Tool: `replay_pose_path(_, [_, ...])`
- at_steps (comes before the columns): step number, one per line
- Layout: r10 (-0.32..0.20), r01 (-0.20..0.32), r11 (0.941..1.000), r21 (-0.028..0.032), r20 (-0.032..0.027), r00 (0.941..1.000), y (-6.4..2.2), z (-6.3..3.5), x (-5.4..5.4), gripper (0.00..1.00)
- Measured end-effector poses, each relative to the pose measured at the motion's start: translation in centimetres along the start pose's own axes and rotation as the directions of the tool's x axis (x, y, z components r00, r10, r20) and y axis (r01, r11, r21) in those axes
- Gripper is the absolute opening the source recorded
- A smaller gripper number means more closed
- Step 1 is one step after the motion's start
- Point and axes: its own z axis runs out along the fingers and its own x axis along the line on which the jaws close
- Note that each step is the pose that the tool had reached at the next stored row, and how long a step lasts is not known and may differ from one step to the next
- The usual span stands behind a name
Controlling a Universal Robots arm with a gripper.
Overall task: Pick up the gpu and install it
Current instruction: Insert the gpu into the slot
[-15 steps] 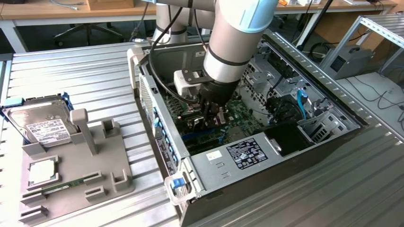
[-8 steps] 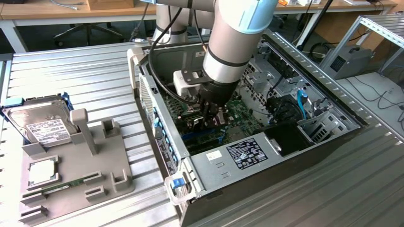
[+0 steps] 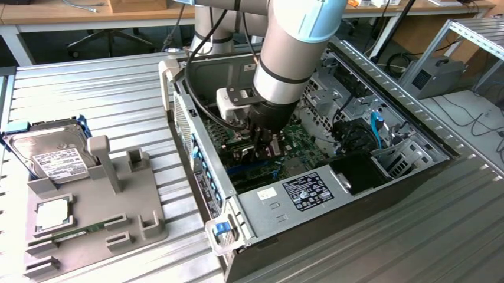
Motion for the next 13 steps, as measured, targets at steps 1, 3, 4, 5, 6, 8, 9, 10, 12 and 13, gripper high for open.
replay_pose_path(1, [0.004,-0.004,1.0,0.0003,0.0001,1.0,0.0,0.0,0.0,0.27])
replay_pose_path(3, [0.013,-0.013,0.9999,0.001,0.0003,0.9999,0.0,0.0,0.0,0.27])
replay_pose_path(4, [0.013,-0.013,0.9999,0.0012,0.0004,0.9999,0.0,0.0,0.0,0.27])
replay_pose_path(5, [0.014,-0.014,0.9999,0.0011,0.0004,0.9999,0.0,0.0,0.0,0.27])
replay_pose_path(6, [0.014,-0.014,0.9999,0.0011,0.0003,0.9999,0.0,0.01,0.01,0.27])
replay_pose_path(8, [0.014,-0.014,0.9999,0.0011,0.0001,0.9999,0.03,0.07,0.02,0.27])
replay_pose_path(9, [0.014,-0.014,0.9999,0.0012,0.0001,0.9999,0.04,0.09,0.02,0.27])
replay_pose_path(10, [0.014,-0.014,0.9999,0.0011,0.0001,0.9999,0.06,0.11,0.02,0.27])
replay_pose_path(12, [0.014,-0.014,0.9999,0.0011,0.0002,0.9999,0.07,0.12,0.02,0.27])
replay_pose_path(13, [0.014,-0.014,0.9999,0.0011,0.0003,0.9999,0.07,0.12,0.02,0.27])
